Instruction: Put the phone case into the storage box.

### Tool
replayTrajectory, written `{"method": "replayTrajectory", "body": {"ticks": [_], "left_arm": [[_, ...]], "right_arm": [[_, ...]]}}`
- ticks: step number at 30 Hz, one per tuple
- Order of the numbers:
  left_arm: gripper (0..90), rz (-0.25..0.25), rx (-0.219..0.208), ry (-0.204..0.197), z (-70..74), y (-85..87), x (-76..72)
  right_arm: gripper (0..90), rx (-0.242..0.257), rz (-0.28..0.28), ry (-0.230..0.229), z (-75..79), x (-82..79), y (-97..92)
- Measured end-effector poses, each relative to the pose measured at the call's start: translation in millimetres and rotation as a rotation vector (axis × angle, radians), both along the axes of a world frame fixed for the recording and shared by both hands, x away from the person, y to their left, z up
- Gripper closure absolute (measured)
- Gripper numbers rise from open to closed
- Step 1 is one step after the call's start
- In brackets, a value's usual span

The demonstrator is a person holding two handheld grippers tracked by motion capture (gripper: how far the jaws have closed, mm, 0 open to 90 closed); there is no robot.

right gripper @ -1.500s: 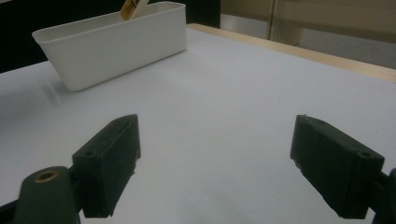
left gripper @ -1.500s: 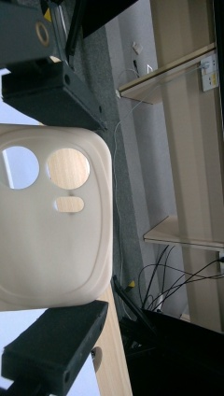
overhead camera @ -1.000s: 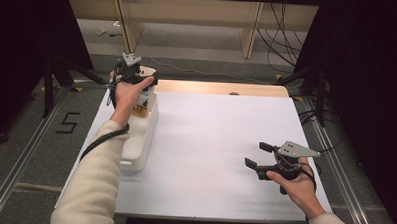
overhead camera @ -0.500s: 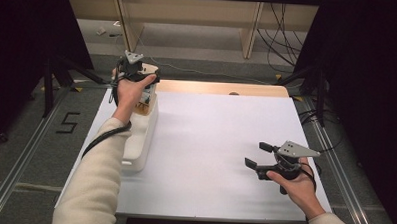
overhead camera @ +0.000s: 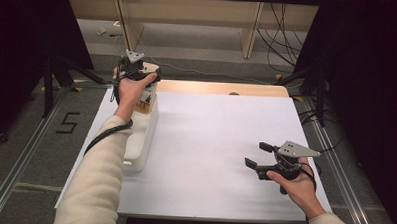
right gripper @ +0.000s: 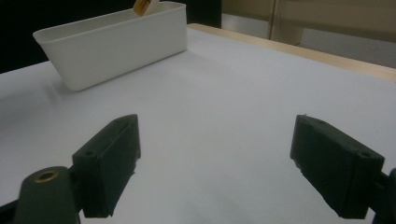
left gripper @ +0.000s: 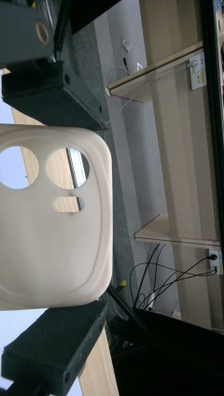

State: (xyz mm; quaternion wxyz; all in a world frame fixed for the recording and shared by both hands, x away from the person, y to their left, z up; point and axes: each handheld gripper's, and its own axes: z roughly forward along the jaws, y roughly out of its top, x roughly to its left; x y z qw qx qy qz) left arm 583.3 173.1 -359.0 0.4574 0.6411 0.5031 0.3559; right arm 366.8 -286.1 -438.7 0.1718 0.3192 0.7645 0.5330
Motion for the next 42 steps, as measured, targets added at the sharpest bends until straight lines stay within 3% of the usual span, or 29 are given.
{"method": "replayTrajectory", "body": {"ticks": [42], "left_arm": [[11.2, 0.015, -0.003, 0.022, -13.0, 5.2, 14.9]], "right_arm": [[16.8, 0.004, 0.003, -0.001, -0.1, 0.2, -0.3]]}}
